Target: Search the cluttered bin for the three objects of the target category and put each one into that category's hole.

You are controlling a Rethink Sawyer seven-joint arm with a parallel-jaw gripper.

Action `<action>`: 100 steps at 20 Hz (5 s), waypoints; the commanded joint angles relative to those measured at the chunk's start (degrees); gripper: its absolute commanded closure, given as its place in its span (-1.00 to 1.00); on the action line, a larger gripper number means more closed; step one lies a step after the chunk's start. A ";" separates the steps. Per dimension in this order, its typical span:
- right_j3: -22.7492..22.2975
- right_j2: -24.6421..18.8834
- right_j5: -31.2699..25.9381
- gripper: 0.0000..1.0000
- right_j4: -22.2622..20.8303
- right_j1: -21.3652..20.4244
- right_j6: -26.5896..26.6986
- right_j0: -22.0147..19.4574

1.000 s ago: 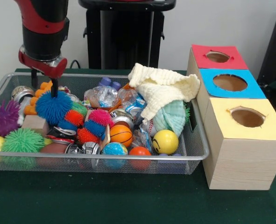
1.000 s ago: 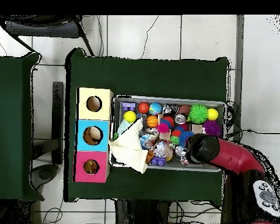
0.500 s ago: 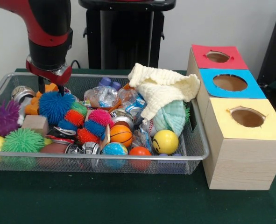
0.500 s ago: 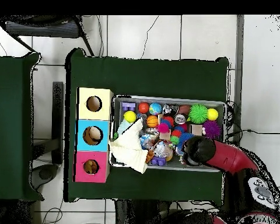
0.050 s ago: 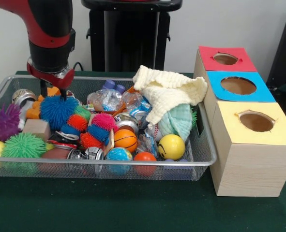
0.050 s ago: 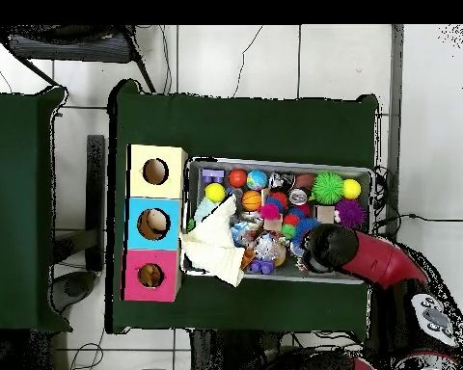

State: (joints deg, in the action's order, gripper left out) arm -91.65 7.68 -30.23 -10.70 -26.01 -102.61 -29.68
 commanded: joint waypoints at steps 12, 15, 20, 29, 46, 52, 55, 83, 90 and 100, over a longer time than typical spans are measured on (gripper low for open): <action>-17.34 -12.14 6.64 -1.00 13.15 3.18 -11.18 -3.31; -18.29 -11.60 5.42 -1.00 14.59 1.53 -10.93 -2.33; -17.42 -10.99 3.95 -1.00 16.08 1.01 -10.03 -1.24; -20.35 -12.53 7.41 -1.00 18.24 0.13 -10.13 -0.88; -12.65 -7.83 20.19 -1.00 14.95 8.21 -10.18 3.09; -8.07 -0.76 24.18 -1.00 12.47 11.21 -9.46 7.89; -6.44 -0.46 26.72 -1.00 11.53 13.05 -8.13 7.94; 1.14 -4.17 27.95 -1.00 3.60 15.74 -4.83 3.46; -2.78 -7.21 -2.34 -1.00 7.03 9.95 0.63 0.37; -10.58 -10.90 -14.06 -1.00 9.06 -0.29 -0.24 -1.27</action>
State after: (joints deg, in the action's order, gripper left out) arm -97.32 5.40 -38.24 -4.59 -25.29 -102.61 -29.35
